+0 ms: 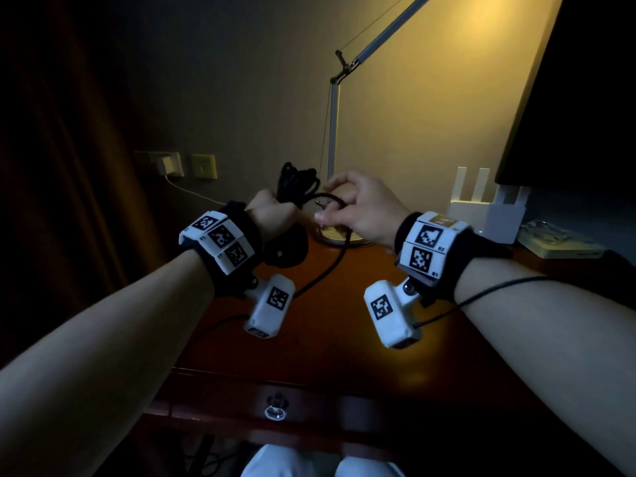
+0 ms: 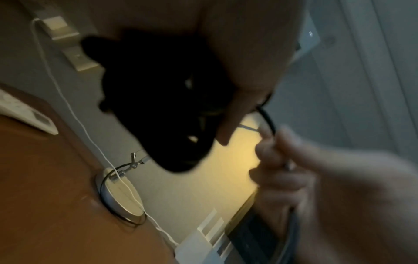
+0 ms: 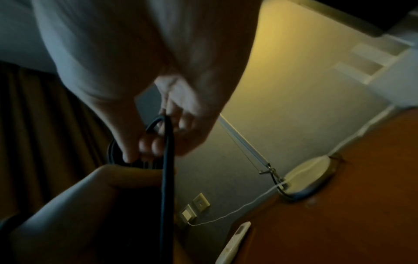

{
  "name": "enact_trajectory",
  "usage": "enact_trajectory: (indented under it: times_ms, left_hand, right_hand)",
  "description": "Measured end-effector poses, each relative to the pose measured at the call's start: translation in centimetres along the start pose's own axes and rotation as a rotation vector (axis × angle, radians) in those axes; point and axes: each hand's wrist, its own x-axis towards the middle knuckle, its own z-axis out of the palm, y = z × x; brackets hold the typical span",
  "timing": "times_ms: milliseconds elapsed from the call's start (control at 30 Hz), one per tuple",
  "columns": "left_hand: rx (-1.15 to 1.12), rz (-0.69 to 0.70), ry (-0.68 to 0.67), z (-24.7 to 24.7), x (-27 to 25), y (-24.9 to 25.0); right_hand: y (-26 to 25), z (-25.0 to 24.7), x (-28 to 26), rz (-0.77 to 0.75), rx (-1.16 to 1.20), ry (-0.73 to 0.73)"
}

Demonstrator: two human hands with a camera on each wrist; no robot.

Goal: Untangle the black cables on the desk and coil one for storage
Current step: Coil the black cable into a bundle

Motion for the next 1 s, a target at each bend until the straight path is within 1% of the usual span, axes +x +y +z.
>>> enact_trajectory:
  times_ms: [67,133,200,233,300,400,500,567,633,700,767,800,867,900,967,1000]
  left_hand:
    - [-0.088,-0.093,0.094,-0.2,0.3,-0.1]
    - [-0.141,-0.127,0.171,-0.3,0.5,-0.2]
    - [-0.166,-0.132,0.230,-0.2,0.5,-0.4]
    - [-0.167,-0.137,0.241,-0.1,0.5,-0.5]
    - [-0.162,-0.140,0.237,0.0,0.3,-0.5]
    - [-0.123,-0.130,0.120,-0.2,0.1,-0.6]
    - [-0.055,-0.083,0.019,0.1,-0.5,-1.0]
    - [-0.069,-0.061,-0.060,0.4,-0.9,-1.1]
    - [-0.088,-0.064,-0.203,0.2,-1.5,-0.7]
    - [-0.158,-0.064,-0.353,-0.2,-1.8,-0.2]
    - [-0.321,-0.048,-0.420,-0.4,-2.1,0.2]
    - [-0.395,-0.041,-0.443,-0.5,-2.2,0.4]
    - [-0.516,-0.028,-0.470,-0.3,-2.5,0.7]
    - [-0.583,-0.021,-0.475,-0.3,-2.7,0.9]
    - [-0.686,-0.053,-0.474,-0.2,-2.9,1.2]
    - [-0.704,-0.078,-0.458,-0.2,-2.9,1.3]
  right_hand:
    - [0.3,-0.1,-0.2,0.188,0.199,-0.092]
    - [0.8,-0.4,-0.5,0.278,0.284,-0.221]
    - [1.4,-0.5,-0.7,0.312,0.379,-0.343]
    - [1.4,-0.6,-0.7,0.322,0.430,-0.369]
    - [1.2,-0.9,-0.7,0.279,0.484,-0.352]
    - [0.7,-1.6,-0.1,0.140,0.406,-0.212]
    - [0.3,-2.2,0.6,0.011,0.226,0.020]
    - [0.2,-2.2,1.2,-0.068,0.187,0.154]
    - [0.1,-1.7,1.8,-0.085,0.209,0.234]
    - [0.6,-1.3,2.2,-0.045,0.190,0.285]
    - [1.2,-0.8,2.4,0.056,0.156,0.283]
    - [1.5,-0.6,2.4,0.119,0.143,0.251]
    - [1.8,-0.1,2.2,0.232,0.131,0.143]
    - [2.0,0.2,2.0,0.269,0.186,0.078]
    - [2.3,0.6,1.4,0.299,0.419,-0.041]
    - [2.4,0.8,1.2,0.308,0.510,-0.070]
